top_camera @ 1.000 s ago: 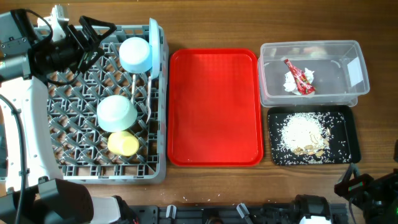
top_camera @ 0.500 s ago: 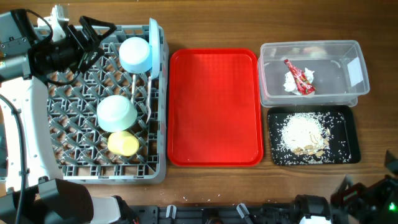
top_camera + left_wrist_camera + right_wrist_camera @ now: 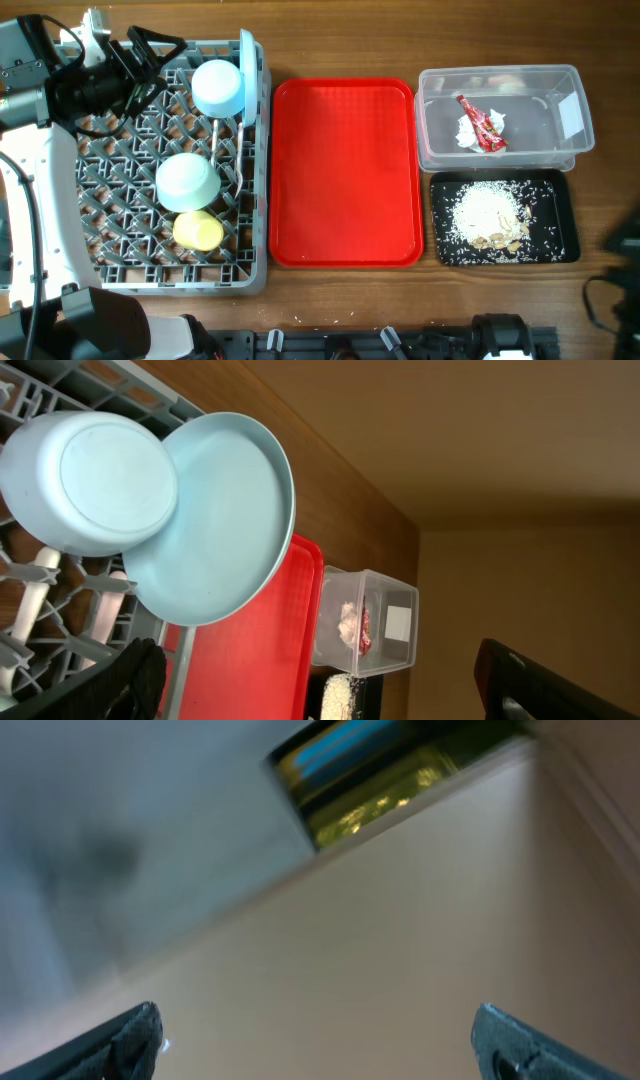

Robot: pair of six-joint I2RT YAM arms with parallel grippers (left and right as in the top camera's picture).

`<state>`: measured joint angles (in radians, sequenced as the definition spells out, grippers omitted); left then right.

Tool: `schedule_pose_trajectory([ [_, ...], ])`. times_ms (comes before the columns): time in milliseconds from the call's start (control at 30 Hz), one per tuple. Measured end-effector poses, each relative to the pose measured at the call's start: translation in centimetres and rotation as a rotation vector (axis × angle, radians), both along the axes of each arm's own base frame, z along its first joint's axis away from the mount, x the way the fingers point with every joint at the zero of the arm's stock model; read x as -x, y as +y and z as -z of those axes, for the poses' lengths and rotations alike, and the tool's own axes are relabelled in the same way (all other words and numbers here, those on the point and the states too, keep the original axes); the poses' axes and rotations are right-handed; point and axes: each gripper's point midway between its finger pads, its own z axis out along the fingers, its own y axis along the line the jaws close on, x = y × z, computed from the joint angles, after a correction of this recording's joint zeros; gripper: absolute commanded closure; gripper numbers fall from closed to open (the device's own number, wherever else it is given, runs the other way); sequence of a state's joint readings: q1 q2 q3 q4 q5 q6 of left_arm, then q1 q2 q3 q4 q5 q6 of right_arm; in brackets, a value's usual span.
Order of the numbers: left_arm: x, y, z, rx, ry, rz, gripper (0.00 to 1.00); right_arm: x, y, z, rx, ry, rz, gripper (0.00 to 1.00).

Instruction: Sort waste into correct bins and load items into the dishwasher rack

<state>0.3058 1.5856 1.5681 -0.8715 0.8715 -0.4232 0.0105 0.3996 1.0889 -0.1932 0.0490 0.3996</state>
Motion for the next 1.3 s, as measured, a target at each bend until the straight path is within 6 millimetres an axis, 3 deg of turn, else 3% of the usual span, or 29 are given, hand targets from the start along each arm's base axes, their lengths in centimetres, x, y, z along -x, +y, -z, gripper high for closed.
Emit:
schedule_pose_trajectory([
  [67, 0.0, 0.0, 0.0, 0.000, 0.000, 0.000, 0.00, -1.9, 2.2, 3.8, 0.284, 0.102, -0.008, 0.00],
  [167, 0.0, 0.0, 0.0, 0.000, 0.000, 0.000, 0.00, -4.1, 3.8, 7.9, 0.497, 0.130, -0.021, 0.00],
  [300, 0.0, 0.0, 0.0, 0.000, 0.000, 0.000, 0.00, -3.5, 4.4, 9.1, 0.586, -0.028, 0.024, 0.00],
  [367, 0.0, 0.0, 0.0, 0.000, 0.000, 0.000, 0.00, -4.0, 4.5, 11.5, 0.606, -0.051, 0.037, 0.00],
  [533, 0.0, 0.0, 0.0, 0.000, 0.000, 0.000, 0.00, -6.9, 4.2, 20.7, 0.548, 0.083, -0.010, 0.00],
  [800, 0.0, 0.0, 0.0, 0.000, 0.000, 0.000, 0.00, -9.2, 2.1, 28.4, 0.321, 0.189, 0.008, 0.00],
  [900, 0.0, 0.0, 0.0, 0.000, 0.000, 0.000, 0.00, -9.9, 1.7, 31.3, 0.306, 0.300, 0.012, 0.00],
  [1000, 0.0, 0.0, 0.0, 0.000, 0.000, 0.000, 0.00, -10.3, 1.4, 35.9, 0.321, 0.490, 0.004, 0.00],
  [1300, 0.0, 0.0, 0.0, 0.000, 0.000, 0.000, 0.00, -10.3, 1.4, 36.2, 0.469, 0.496, 0.039, 0.00],
])
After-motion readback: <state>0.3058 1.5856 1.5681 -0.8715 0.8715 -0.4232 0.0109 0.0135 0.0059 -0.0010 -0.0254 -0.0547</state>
